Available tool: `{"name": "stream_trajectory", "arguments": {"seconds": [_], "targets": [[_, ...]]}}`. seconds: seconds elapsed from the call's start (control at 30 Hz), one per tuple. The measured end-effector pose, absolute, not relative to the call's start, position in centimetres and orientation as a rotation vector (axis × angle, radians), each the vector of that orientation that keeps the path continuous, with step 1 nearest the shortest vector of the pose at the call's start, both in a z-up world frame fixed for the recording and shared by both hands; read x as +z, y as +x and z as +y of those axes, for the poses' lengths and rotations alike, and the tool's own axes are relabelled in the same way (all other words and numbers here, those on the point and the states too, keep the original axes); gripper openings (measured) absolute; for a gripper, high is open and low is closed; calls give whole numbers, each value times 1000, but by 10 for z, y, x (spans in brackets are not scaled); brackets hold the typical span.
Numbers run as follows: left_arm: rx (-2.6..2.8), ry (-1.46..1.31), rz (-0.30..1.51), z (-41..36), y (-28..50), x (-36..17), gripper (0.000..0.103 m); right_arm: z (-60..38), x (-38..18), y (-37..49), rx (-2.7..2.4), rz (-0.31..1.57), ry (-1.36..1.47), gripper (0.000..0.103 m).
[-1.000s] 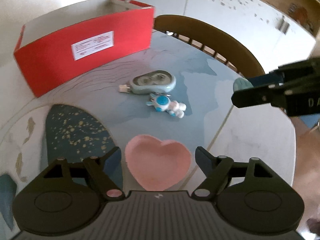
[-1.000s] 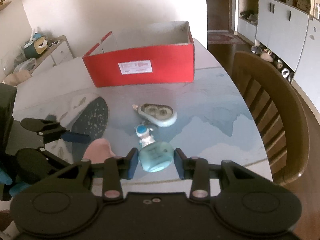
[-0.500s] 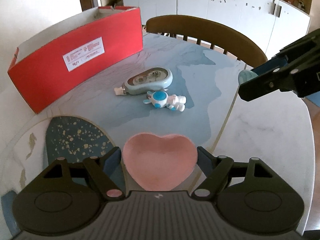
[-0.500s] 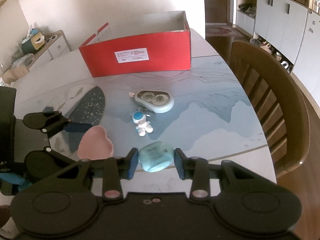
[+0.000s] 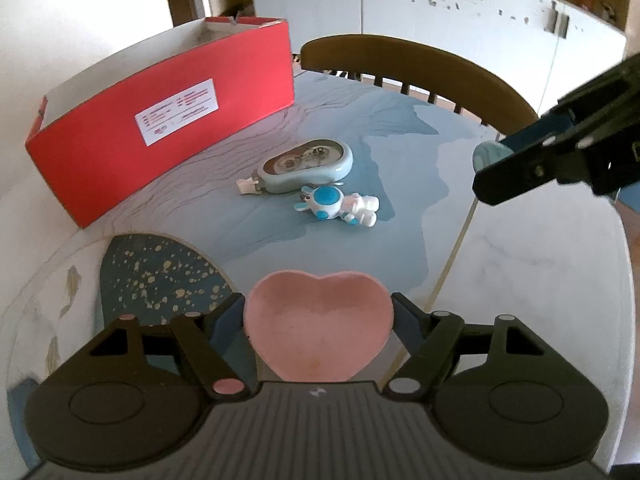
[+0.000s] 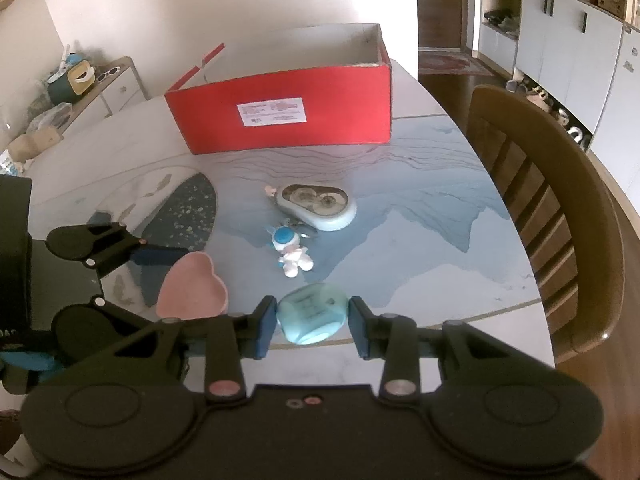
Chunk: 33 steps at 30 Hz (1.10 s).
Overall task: Organize rigid objects
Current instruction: 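Lift the heart container and blue case and carry both to the red box, then lower the heart container and blue case into the box and open both tools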
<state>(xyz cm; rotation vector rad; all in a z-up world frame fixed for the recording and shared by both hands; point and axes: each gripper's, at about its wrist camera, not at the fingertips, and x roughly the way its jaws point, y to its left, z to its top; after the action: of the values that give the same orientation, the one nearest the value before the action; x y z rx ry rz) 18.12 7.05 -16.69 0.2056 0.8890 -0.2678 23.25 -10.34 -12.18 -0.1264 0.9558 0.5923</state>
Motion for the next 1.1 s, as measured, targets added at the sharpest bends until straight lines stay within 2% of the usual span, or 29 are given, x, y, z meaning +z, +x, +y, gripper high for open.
{"name": "stream_trajectory", "arguments": {"seconds": [0.6,1.1], "targets": [[-107,-22,847,119,207,-90,78,-65,-72,257,658,865,-173,38],[-29,-32,777,150,263,-24,78,-25,-33,314,707,767,-214,38]]}}
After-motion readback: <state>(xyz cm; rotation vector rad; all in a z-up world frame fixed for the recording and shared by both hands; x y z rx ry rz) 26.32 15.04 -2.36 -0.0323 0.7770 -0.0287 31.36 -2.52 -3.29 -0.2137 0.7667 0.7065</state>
